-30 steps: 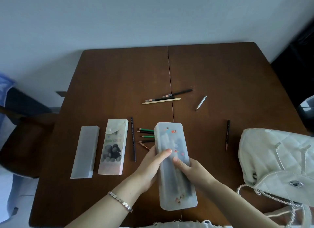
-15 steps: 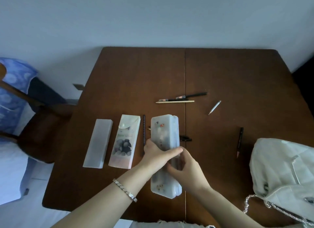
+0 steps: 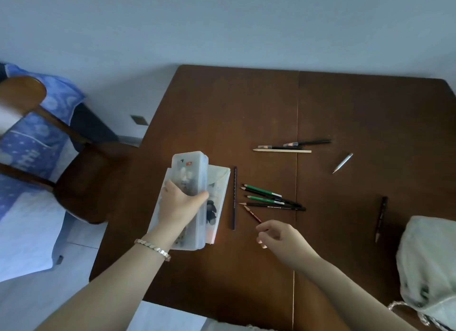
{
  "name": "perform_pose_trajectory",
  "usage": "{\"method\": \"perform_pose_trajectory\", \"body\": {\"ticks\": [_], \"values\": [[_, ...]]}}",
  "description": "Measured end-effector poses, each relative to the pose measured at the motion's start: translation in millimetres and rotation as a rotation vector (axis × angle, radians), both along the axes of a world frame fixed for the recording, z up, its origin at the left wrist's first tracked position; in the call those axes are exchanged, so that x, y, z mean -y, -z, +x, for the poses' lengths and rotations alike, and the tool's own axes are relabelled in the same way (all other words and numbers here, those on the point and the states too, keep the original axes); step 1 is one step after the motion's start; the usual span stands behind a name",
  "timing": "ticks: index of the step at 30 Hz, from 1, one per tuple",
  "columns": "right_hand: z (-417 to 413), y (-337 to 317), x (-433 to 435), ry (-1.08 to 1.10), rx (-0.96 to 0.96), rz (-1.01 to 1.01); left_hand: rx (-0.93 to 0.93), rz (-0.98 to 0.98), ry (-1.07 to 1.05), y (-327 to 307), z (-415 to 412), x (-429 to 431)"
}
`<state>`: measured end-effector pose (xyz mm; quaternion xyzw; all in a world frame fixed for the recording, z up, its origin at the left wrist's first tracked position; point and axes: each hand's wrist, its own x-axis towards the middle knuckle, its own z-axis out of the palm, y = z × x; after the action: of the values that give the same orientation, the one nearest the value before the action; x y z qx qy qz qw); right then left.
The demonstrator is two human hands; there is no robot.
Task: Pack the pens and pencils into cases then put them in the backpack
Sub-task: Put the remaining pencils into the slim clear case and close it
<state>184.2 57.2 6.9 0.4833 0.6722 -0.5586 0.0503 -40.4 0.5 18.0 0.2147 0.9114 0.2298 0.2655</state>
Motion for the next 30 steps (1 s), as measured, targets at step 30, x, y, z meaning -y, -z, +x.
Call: {"method": "perform_pose_trajectory", "body": {"ticks": [30], "values": [[-113.9, -0.3, 7.8, 0.188, -0.063, -0.116, -0.088, 0.074, -0.204, 6.3, -68.4, 3.8]]}}
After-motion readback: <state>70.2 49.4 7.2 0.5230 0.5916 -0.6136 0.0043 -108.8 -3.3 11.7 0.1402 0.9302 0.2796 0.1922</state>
